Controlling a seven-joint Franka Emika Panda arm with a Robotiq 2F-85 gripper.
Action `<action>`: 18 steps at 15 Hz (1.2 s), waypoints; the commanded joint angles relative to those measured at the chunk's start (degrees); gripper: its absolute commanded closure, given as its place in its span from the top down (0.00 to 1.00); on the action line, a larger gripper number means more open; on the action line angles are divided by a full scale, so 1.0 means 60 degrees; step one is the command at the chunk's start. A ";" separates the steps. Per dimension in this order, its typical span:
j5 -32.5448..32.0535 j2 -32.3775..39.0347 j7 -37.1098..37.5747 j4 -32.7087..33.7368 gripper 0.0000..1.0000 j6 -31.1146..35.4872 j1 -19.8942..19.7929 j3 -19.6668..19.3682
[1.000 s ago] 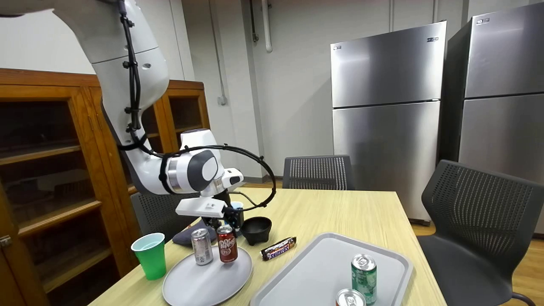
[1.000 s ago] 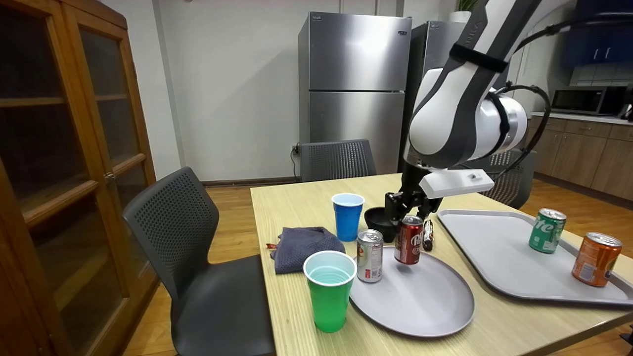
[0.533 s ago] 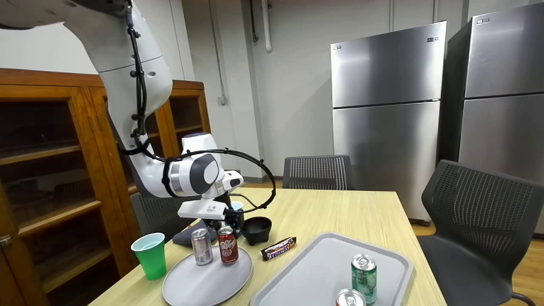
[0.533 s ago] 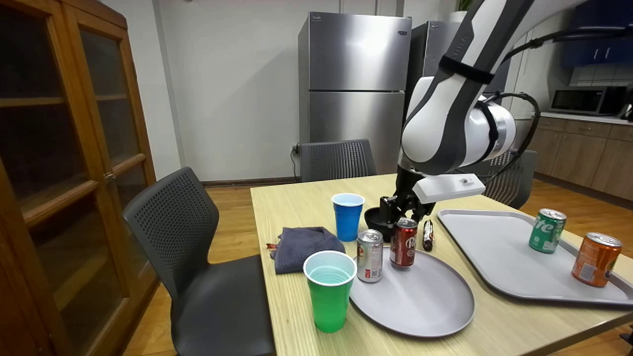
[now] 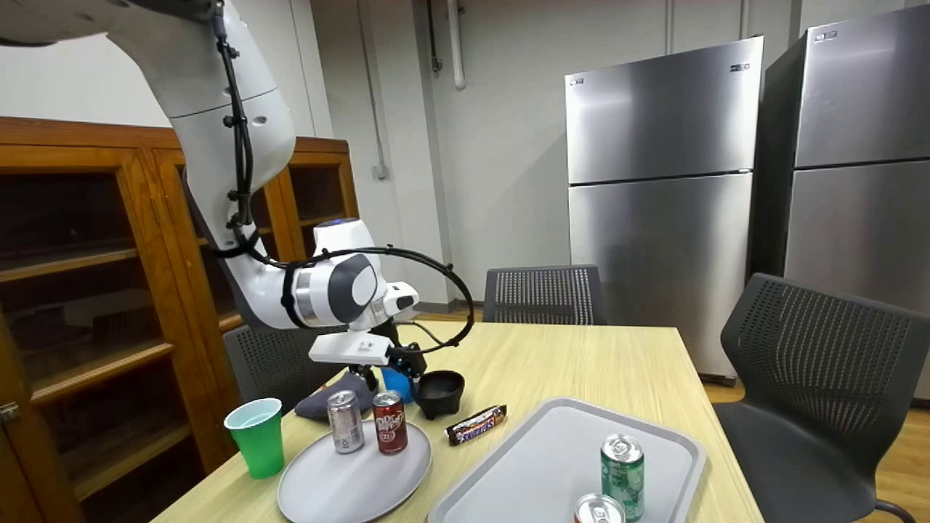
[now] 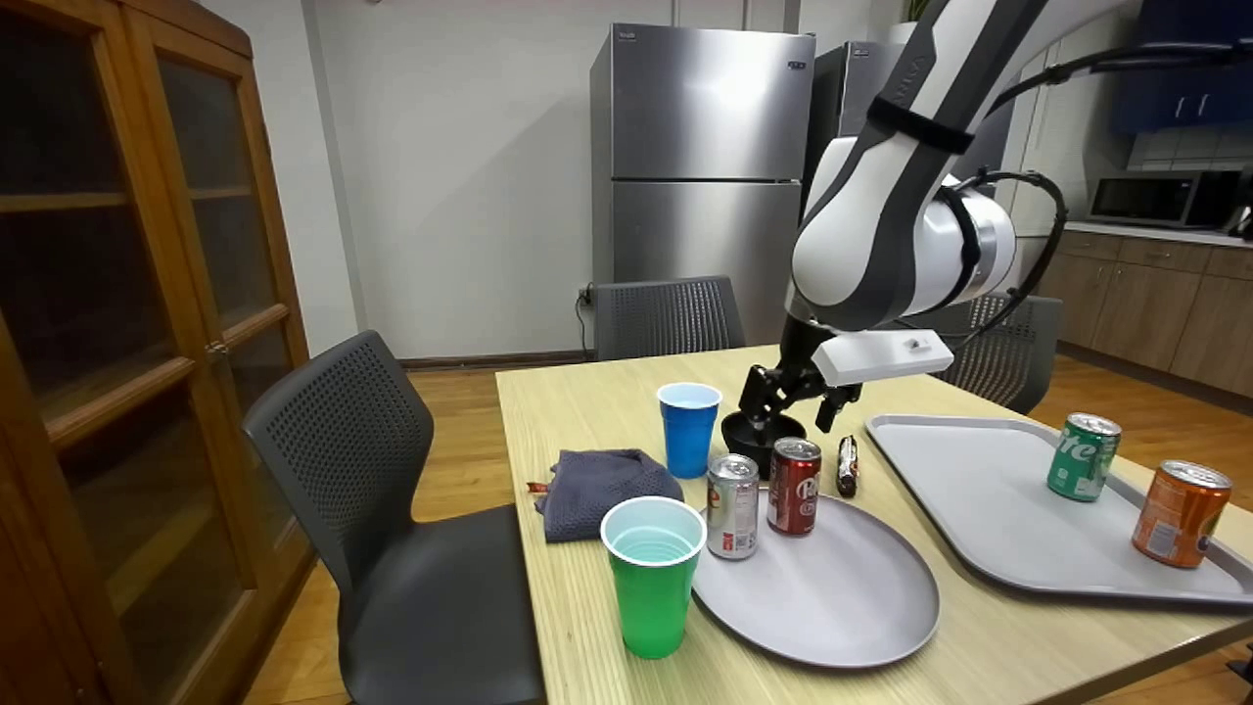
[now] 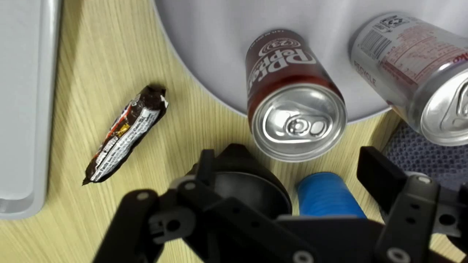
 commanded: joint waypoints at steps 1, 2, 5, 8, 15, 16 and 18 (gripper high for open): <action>0.0160 -0.0677 -0.0163 -0.0146 1.00 -0.0032 -0.0416 0.0176; 0.0200 -0.0806 -0.0163 -0.0156 1.00 0.0000 -0.0524 0.0149; 0.0307 -0.1098 -0.0220 -0.0124 1.00 0.0032 -0.0926 0.0082; 0.0362 -0.1283 -0.0298 -0.0062 1.00 0.0095 -0.1415 -0.0025; 0.0416 -0.1357 -0.0445 0.0231 1.00 0.0143 -0.2353 -0.0384; 0.0427 -0.1336 -0.0444 0.0277 1.00 0.0172 -0.2464 -0.0459; 0.0460 -0.1311 -0.0448 0.0358 1.00 0.0185 -0.2674 -0.0586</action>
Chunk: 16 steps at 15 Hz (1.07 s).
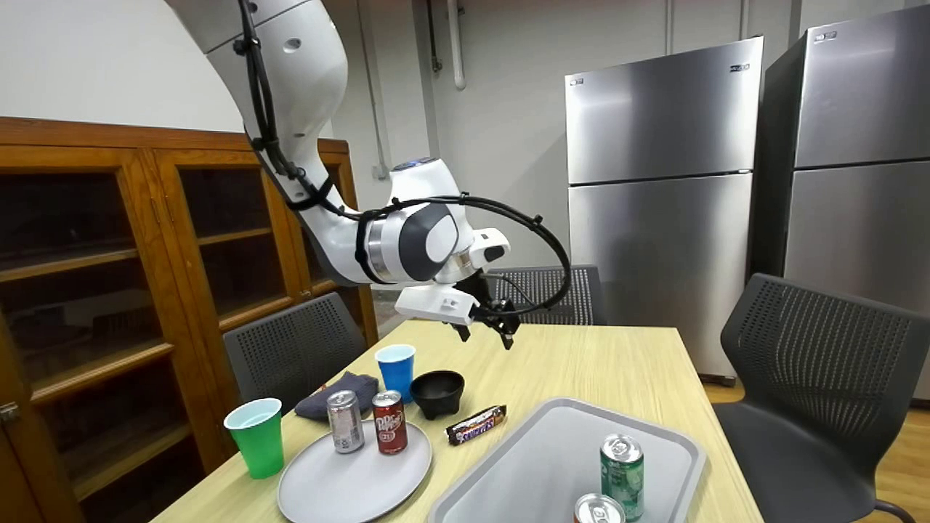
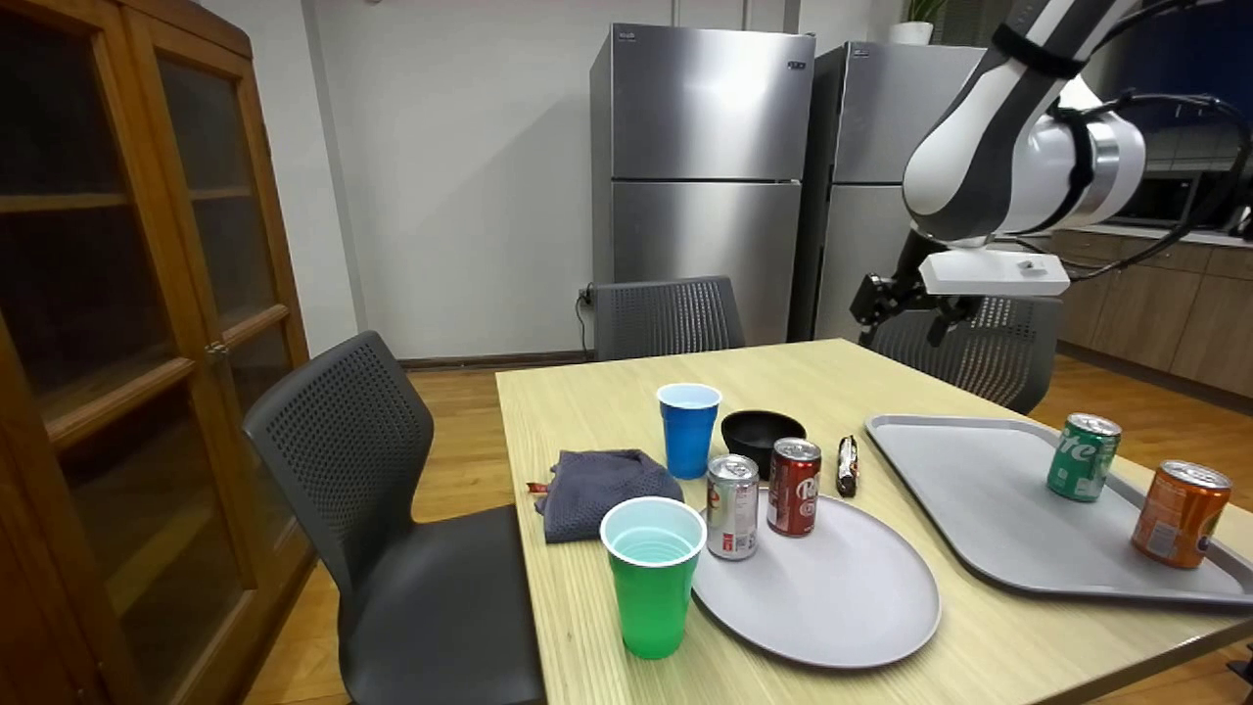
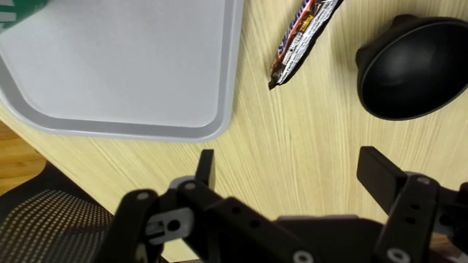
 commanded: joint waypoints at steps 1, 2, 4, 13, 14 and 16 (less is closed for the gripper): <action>0.0273 -0.0110 -0.0340 0.0132 1.00 0.0032 -0.0394 -0.0132; 0.0287 -0.0103 -0.0326 0.0168 1.00 0.0028 -0.0485 -0.0211; 0.0275 -0.0077 -0.0255 0.0247 1.00 0.0014 -0.0597 -0.0432; 0.0063 0.0320 0.0190 0.0520 1.00 -0.0171 -0.0780 -0.1751; 0.0041 0.0384 0.0232 0.0509 1.00 -0.0201 -0.0760 -0.1909; 0.0024 0.0529 0.0329 0.0494 1.00 -0.0238 -0.0716 -0.2171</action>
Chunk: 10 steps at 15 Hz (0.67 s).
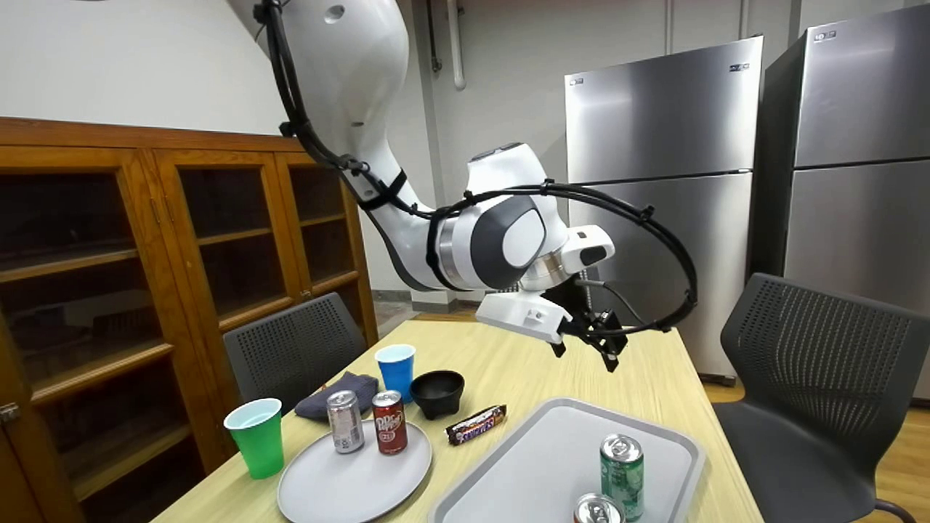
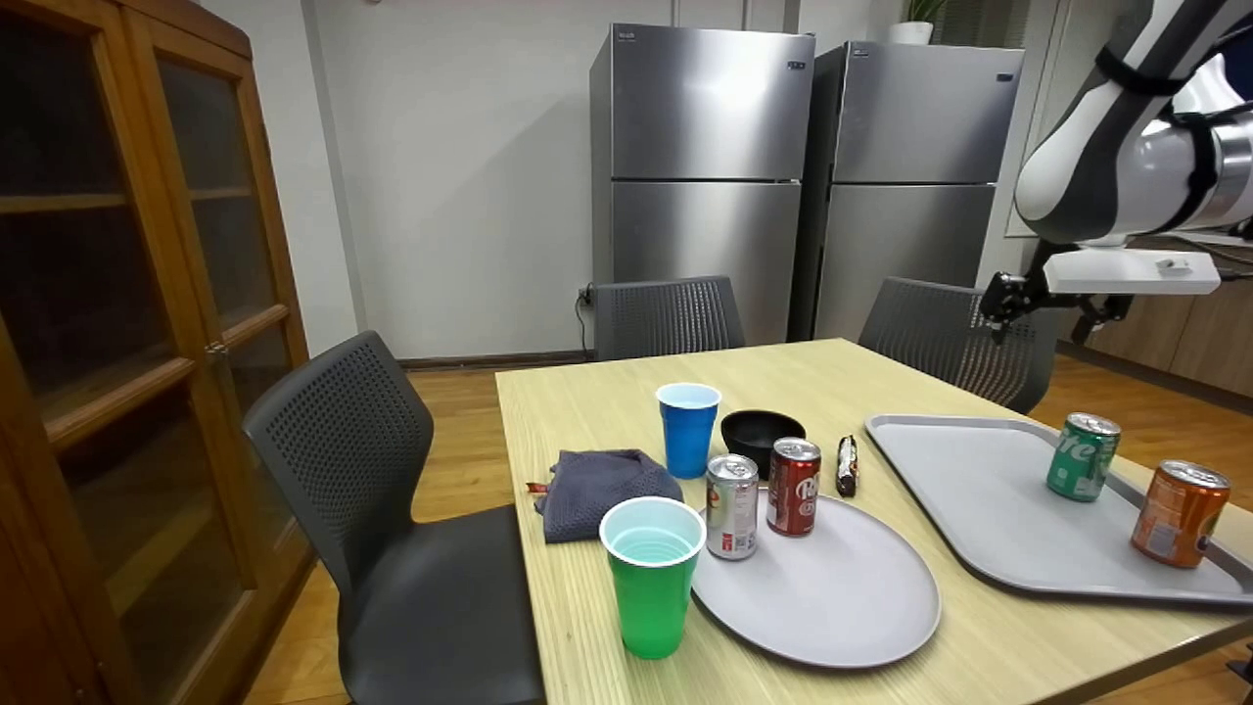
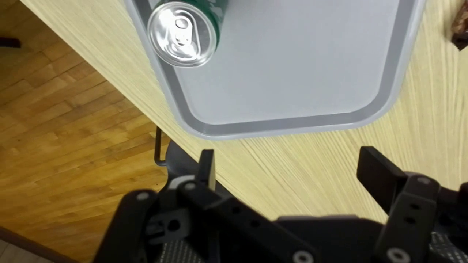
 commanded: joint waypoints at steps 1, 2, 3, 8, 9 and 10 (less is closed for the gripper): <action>-0.0045 0.0299 0.0347 0.0194 1.00 -0.0265 0.0084 -0.0399; -0.0040 0.0387 0.0405 0.0189 1.00 -0.0279 0.0096 -0.0505; -0.0044 0.0470 0.0473 0.0196 1.00 -0.0296 0.0128 -0.0608; 0.0214 0.0955 0.0743 0.0246 1.00 -0.0404 0.0019 -0.0681; 0.0263 0.1081 0.0826 0.0281 1.00 -0.0431 0.0027 -0.0691; 0.0333 0.1179 0.0872 0.0313 1.00 -0.0465 0.0017 -0.0676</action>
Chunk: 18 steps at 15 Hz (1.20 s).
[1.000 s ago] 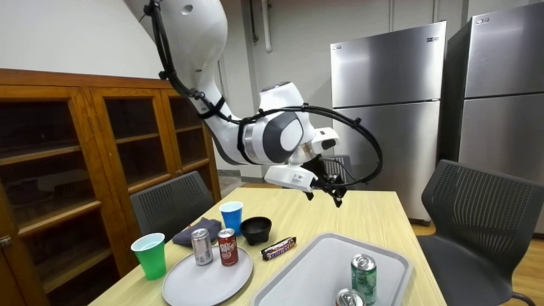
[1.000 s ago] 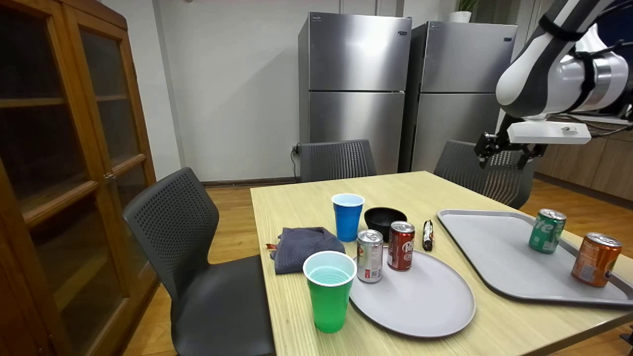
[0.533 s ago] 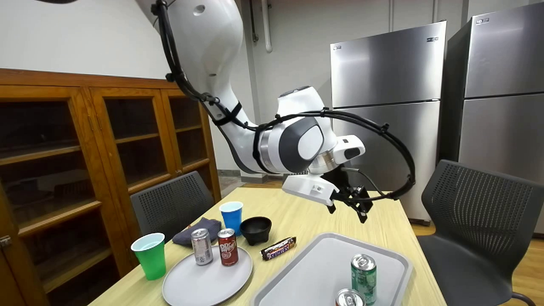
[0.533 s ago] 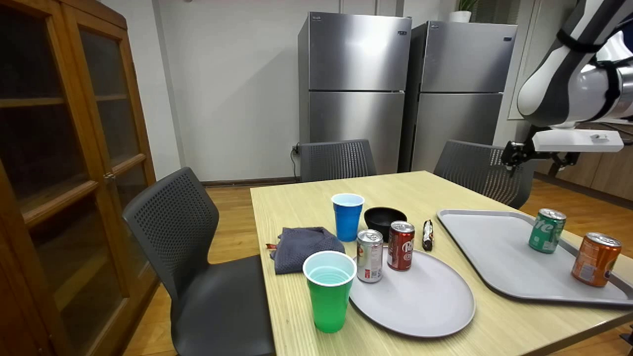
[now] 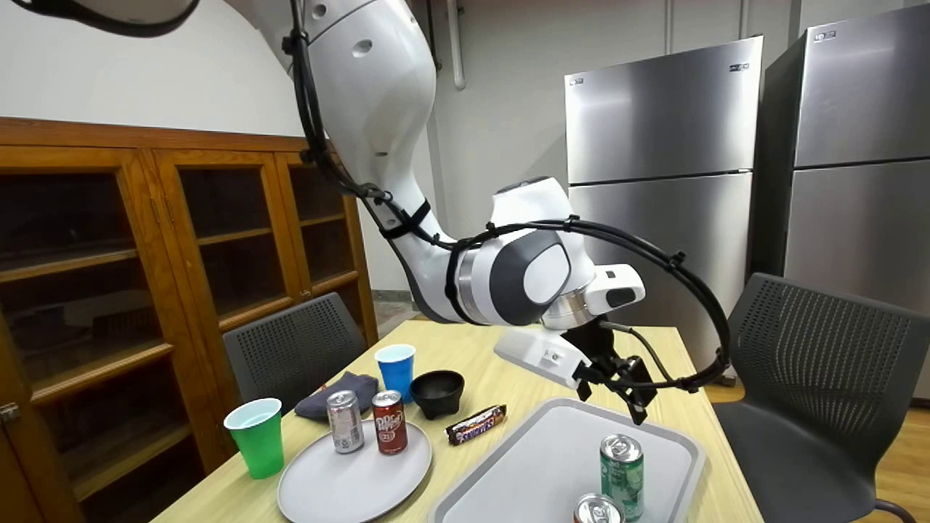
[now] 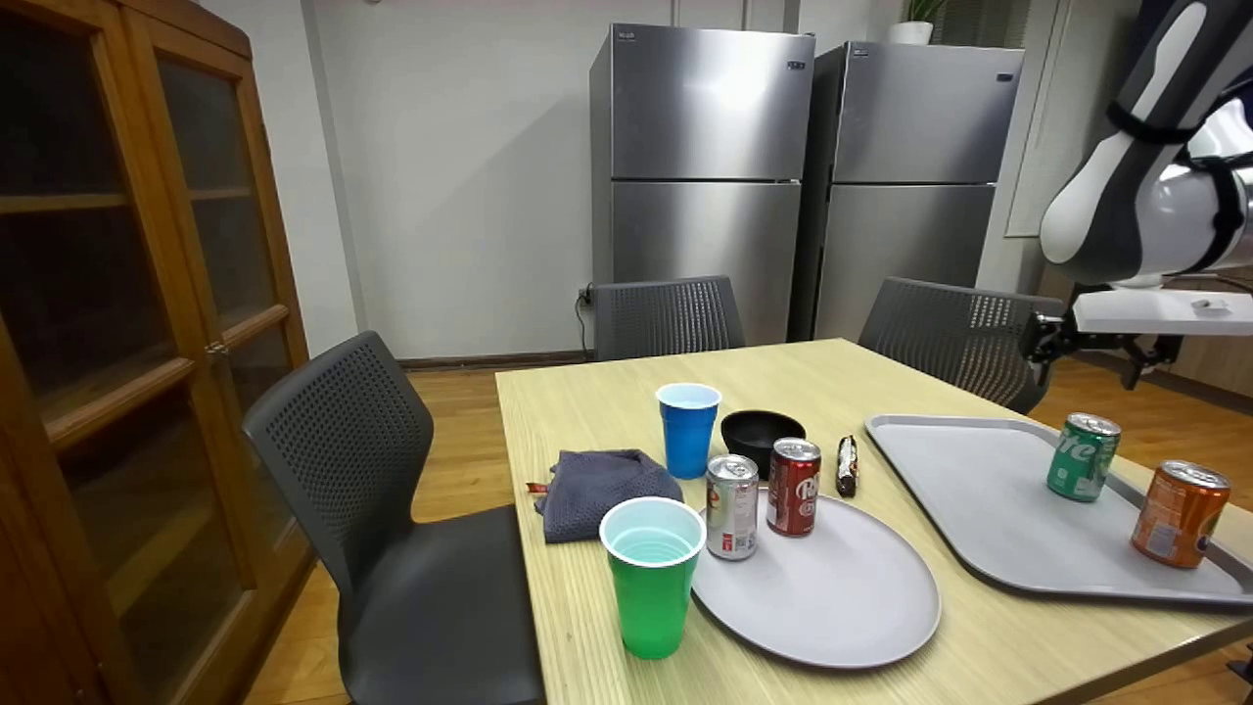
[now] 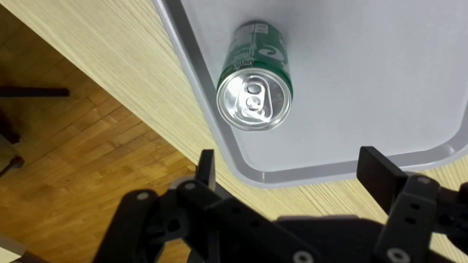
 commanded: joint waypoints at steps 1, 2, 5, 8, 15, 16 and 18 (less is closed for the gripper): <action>0.0278 0.0431 0.0372 0.0359 1.00 -0.0375 0.0019 -0.0023; 0.0345 0.0540 0.0426 0.0429 1.00 -0.0425 0.0004 -0.0018; 0.0468 0.0864 0.0608 0.0648 1.00 -0.0534 0.0028 -0.0074; 0.0545 0.1181 0.0719 0.0908 1.00 -0.0646 0.0058 -0.0124; 0.0506 0.1732 0.0906 0.1397 1.00 -0.1085 0.0073 -0.0150; 0.0506 0.1795 0.0910 0.1465 1.00 -0.1140 0.0065 -0.0141; 0.0493 0.1892 0.0912 0.1571 1.00 -0.1252 0.0062 -0.0137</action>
